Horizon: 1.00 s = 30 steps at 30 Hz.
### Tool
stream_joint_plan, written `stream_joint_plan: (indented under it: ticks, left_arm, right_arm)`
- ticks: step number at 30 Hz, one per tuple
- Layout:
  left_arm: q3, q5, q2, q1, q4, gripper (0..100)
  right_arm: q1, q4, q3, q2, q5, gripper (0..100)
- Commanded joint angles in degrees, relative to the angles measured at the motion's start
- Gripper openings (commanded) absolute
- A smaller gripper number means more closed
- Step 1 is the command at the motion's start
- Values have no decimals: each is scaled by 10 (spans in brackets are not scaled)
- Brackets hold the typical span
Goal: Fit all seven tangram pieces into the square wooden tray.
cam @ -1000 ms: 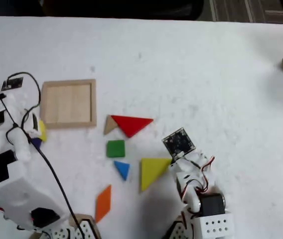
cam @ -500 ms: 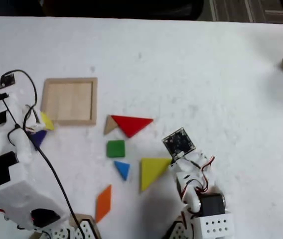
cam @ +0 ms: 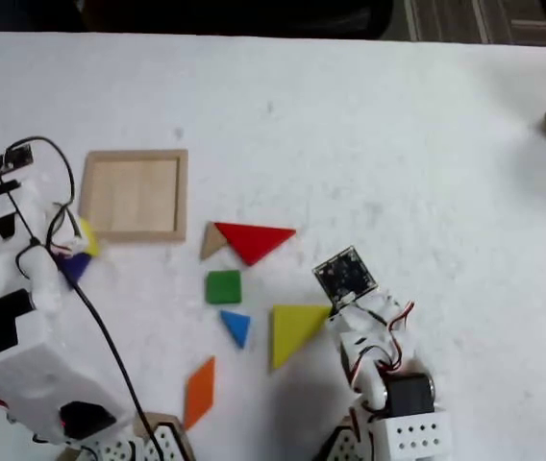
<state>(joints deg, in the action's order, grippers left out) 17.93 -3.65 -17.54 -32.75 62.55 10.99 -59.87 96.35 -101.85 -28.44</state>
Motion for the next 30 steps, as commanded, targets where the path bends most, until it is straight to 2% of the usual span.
stream_joint_plan:
  ticks: [1,5,7,14,22,30]
  left_arm:
    - [-9,-3,-4,-10,-8,106]
    - [-11,0,-3,-10,3,106]
    - [-13,26,4,-8,16,105]
    - [-4,41,93,-9,60,105]
    - [32,41,167,-8,64,105]
    - [33,42,182,-10,65,131]
  right_arm:
    - [-2,7,5,-7,-7,23]
    - [-2,7,5,-7,-7,23]
    - [-2,7,5,-7,-7,23]
    - [-2,7,5,-7,-7,23]
    - [-2,7,5,-7,-7,23]
    - [-5,7,5,-7,-8,23]
